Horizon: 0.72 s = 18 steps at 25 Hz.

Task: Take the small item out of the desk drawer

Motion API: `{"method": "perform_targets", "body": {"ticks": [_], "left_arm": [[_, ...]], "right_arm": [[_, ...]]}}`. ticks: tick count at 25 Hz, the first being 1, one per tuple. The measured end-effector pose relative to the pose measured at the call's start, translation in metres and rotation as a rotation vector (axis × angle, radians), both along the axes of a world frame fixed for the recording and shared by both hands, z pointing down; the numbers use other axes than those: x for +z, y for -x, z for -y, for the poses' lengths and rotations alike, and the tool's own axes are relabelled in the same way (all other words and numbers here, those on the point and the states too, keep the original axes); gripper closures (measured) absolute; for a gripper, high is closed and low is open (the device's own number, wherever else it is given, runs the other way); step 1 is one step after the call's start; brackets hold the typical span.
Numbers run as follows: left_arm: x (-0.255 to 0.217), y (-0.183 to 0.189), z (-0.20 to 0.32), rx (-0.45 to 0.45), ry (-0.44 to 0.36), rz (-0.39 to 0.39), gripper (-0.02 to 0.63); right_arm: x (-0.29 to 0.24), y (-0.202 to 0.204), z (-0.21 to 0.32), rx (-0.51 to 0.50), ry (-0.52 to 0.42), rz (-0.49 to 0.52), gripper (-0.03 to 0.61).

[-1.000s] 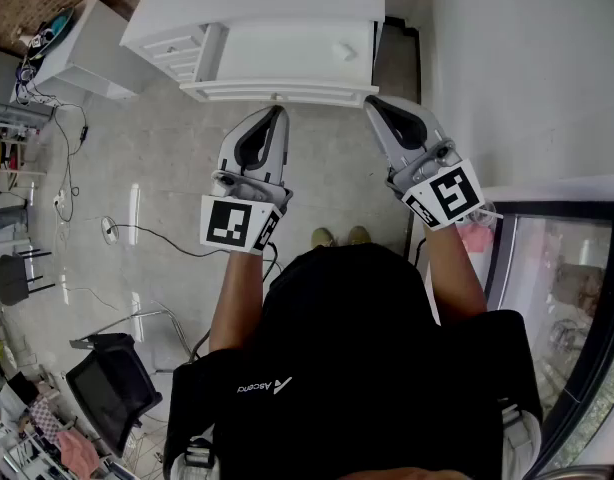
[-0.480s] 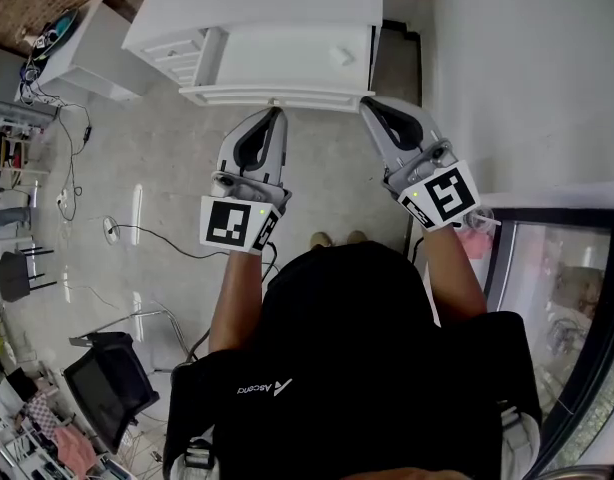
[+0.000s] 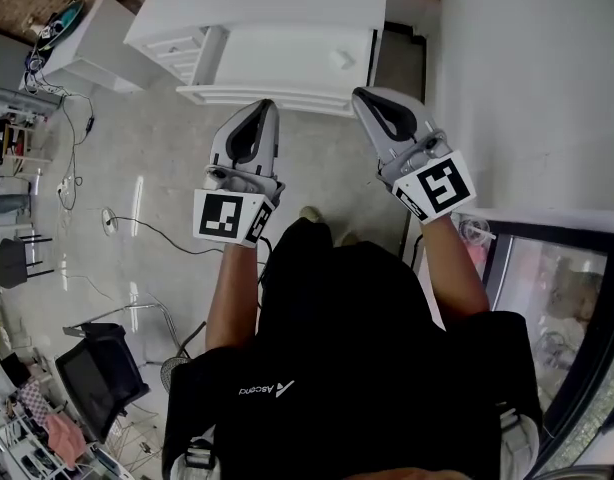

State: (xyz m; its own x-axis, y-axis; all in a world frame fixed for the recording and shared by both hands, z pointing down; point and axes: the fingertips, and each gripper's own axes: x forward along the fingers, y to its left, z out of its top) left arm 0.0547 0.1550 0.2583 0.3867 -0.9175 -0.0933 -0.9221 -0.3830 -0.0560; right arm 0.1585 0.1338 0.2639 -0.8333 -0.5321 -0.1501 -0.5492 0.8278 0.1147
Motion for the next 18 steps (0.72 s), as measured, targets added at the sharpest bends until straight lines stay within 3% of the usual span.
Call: {"method": "perform_targets", "body": {"ticks": [7, 18], "left_arm": [[0.01, 0.011, 0.045, -0.002, 0.01, -0.014, 0.615], [0.035, 0.075, 0.161, 0.045, 0.035, -0.017, 0.615]], "right_arm": [[0.01, 0.008, 0.047, 0.007, 0.01, -0.03, 0.577], [0.046, 0.069, 0.16, 0.065, 0.057, -0.115, 0.575]]}}
